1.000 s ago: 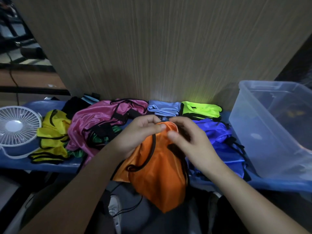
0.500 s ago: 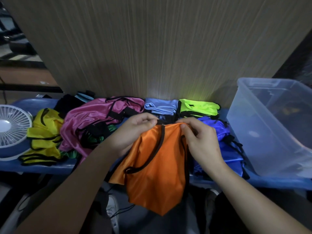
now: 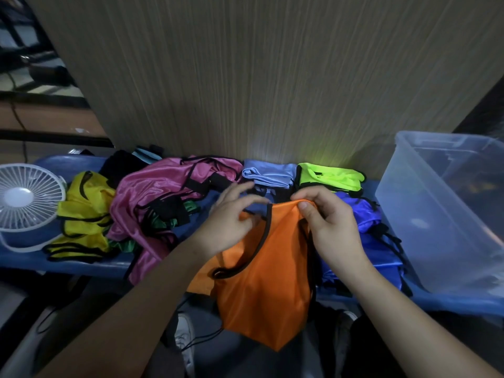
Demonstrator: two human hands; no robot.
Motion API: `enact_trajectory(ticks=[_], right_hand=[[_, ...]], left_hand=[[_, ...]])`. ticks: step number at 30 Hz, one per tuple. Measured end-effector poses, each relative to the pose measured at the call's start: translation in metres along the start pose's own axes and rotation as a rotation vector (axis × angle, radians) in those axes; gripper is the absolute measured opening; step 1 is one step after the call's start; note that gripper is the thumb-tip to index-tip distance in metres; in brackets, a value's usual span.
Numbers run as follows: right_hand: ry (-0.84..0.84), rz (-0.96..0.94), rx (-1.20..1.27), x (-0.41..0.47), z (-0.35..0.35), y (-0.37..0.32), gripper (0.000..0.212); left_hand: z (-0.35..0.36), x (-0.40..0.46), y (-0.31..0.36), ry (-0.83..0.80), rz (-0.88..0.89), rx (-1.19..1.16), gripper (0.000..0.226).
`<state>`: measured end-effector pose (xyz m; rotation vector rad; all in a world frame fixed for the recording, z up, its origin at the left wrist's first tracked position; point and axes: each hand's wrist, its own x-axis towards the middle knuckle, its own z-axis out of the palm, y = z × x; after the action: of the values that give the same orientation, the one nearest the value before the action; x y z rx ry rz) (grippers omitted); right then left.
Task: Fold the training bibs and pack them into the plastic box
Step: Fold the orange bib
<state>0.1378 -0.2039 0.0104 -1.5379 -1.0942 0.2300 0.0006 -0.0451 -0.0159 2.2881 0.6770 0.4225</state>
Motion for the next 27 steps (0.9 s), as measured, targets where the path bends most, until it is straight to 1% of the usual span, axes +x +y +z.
enact_trajectory(ticks=[1, 2, 4, 6, 8, 10, 14, 16, 18, 21, 24, 27], right_hand=[[-0.006, -0.006, 0.005, 0.0, 0.0, 0.0, 0.025], [-0.011, -0.008, 0.006, 0.0, 0.0, 0.0, 0.025], [-0.025, -0.004, 0.0, 0.0, 0.0, 0.002, 0.024], [-0.037, -0.001, 0.004, -0.001, -0.001, 0.004, 0.024], [-0.039, 0.004, 0.011, -0.001, -0.002, 0.005, 0.023], [-0.035, 0.009, 0.013, -0.001, -0.002, 0.007, 0.022], [-0.022, 0.017, 0.024, 0.0, -0.002, 0.008, 0.021], [-0.018, 0.02, 0.02, 0.0, -0.003, 0.008, 0.02], [-0.013, 0.019, 0.017, 0.001, -0.003, 0.008, 0.02], [0.02, 0.018, 0.011, 0.001, -0.002, 0.008, 0.019], [0.046, 0.011, -0.004, 0.001, -0.002, 0.009, 0.019], [0.028, 0.005, -0.003, 0.0, -0.001, 0.006, 0.019]], left_hand=[[0.001, -0.001, 0.0, -0.077, 0.033, -0.019, 0.037], [0.002, -0.003, 0.001, -0.167, 0.027, -0.039, 0.039], [0.006, -0.007, 0.003, -0.316, -0.034, 0.032, 0.048], [0.01, -0.01, 0.008, -0.382, -0.059, 0.168, 0.057], [0.012, -0.012, 0.012, -0.409, -0.056, 0.235, 0.06], [0.012, -0.01, 0.011, -0.476, -0.06, 0.218, 0.055], [0.002, -0.013, 0.002, -0.664, -0.128, 0.027, 0.029], [0.001, -0.017, 0.005, -0.72, -0.138, -0.037, 0.02], [0.002, -0.019, 0.009, -0.668, -0.102, -0.128, 0.02], [0.0, -0.021, 0.016, -0.541, -0.025, -0.301, 0.031], [-0.004, -0.022, 0.019, -0.465, 0.021, -0.462, 0.038], [-0.004, -0.026, 0.027, -0.373, 0.081, -0.55, 0.036]])
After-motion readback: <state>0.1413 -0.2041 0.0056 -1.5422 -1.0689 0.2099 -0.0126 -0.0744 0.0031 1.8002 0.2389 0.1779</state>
